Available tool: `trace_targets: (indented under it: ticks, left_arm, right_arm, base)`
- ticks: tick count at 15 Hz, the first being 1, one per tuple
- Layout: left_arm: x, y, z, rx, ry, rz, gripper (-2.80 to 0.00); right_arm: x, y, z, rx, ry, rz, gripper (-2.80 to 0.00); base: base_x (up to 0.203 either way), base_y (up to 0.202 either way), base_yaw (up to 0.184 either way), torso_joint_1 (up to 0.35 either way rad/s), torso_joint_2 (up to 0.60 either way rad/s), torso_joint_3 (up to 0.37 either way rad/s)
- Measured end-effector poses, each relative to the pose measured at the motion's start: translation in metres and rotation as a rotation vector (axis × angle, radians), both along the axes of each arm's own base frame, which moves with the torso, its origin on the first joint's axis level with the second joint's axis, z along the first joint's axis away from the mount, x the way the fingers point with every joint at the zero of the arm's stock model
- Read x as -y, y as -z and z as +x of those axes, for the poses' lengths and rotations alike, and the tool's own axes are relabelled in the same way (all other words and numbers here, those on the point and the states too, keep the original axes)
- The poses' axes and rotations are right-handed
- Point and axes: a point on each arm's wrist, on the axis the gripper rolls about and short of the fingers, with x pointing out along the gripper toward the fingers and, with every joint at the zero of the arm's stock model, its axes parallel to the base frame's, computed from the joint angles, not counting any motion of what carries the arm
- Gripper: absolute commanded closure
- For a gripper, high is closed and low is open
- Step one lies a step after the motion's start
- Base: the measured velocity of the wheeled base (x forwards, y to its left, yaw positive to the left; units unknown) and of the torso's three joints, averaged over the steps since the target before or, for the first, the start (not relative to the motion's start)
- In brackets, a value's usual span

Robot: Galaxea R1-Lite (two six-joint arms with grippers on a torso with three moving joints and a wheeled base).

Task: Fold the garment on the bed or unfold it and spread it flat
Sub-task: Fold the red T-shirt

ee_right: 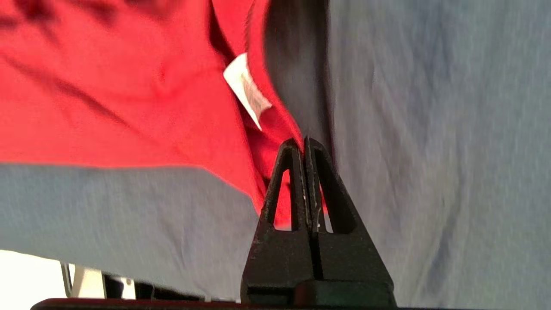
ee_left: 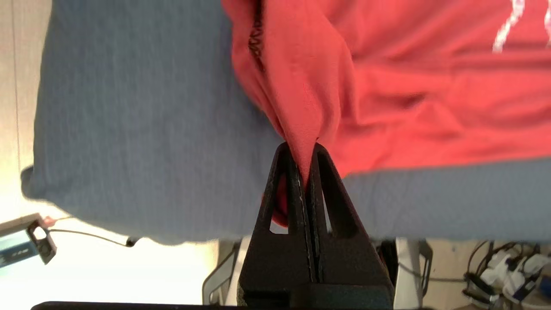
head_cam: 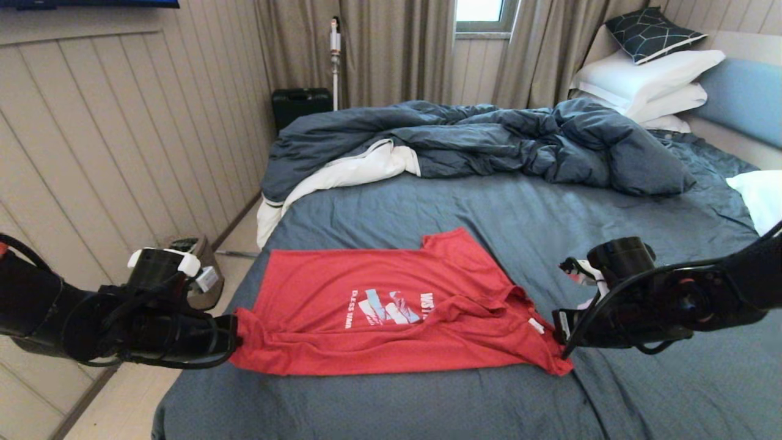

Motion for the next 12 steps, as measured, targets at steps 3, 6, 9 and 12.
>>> trace_targets:
  ticks: [3, 6, 9, 12]
  left_arm:
    - [0.0, 0.002, 0.015, 0.009, -0.014, -0.006, 0.0]
    - [0.0, 0.005, 0.026, 0.008, -0.027, -0.012, 0.0]
    - [0.0, 0.008, 0.028, 0.003, -0.027, -0.011, 0.0]
    - [0.0, 0.01, 0.026, -0.006, -0.028, -0.009, 0.0]
  right_arm:
    - [-0.001, 0.001, 0.021, 0.023, 0.002, 0.001, 0.0]
    - [-0.002, 0.005, 0.039, 0.035, 0.005, -0.001, 0.0]
    - [-0.002, 0.009, 0.044, 0.031, 0.01, -0.002, -2.8]
    - [0.0, 0.017, 0.035, -0.008, 0.003, -0.005, -2.8]
  base:
    - [0.0, 0.0, 0.0, 0.0, 0.0, 0.0]
    - [0.0, 0.0, 0.0, 0.0, 0.0, 0.0]
    - [0.0, 0.0, 0.0, 0.0, 0.0, 0.0]
    - [0.0, 0.0, 0.0, 0.0, 0.0, 0.0]
